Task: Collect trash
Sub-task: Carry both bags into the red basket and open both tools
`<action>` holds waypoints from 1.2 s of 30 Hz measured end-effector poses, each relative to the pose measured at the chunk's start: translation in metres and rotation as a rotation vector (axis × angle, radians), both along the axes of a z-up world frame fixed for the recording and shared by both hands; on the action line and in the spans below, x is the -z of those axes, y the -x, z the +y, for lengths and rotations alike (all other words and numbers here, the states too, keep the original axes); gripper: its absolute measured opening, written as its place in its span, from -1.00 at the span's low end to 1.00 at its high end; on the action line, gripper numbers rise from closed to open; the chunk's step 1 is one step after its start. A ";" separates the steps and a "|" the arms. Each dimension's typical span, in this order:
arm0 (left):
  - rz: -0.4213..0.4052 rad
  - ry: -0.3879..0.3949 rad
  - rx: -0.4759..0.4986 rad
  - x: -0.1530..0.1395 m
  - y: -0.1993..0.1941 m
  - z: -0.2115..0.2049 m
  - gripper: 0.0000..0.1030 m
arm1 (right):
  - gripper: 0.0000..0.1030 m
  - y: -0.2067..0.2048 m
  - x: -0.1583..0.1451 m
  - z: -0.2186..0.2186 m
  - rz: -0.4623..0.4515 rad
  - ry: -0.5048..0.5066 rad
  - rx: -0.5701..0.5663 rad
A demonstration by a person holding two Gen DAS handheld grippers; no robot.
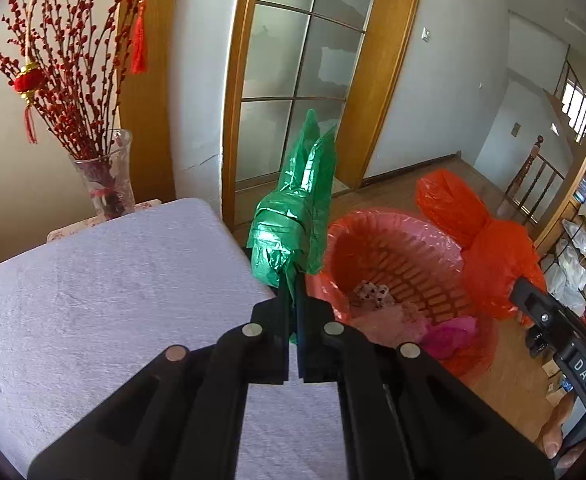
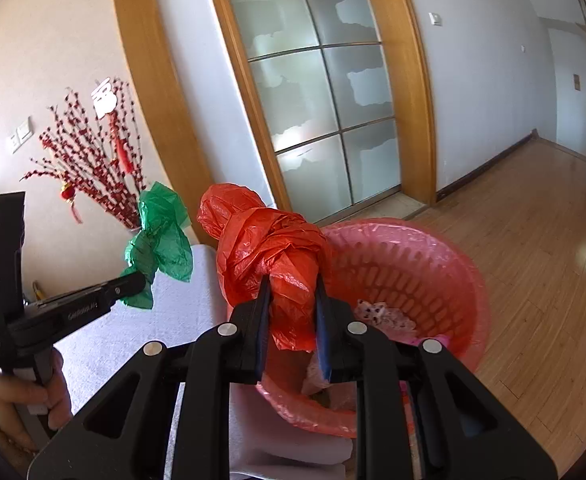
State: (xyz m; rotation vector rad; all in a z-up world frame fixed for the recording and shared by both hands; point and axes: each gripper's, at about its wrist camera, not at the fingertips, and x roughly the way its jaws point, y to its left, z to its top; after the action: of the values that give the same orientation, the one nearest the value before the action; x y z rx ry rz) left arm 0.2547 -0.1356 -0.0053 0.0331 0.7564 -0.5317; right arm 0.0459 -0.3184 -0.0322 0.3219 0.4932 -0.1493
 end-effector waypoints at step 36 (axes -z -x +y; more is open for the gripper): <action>0.071 0.051 0.080 0.034 0.035 -0.039 -0.03 | 0.59 0.032 -0.003 -0.024 -0.027 0.046 0.144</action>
State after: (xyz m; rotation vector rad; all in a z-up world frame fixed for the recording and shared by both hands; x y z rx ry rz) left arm 0.2193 -0.1741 -0.0395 -0.0025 0.8135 -0.6307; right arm 0.0134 -0.3427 -0.0291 0.3141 0.4393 -0.2959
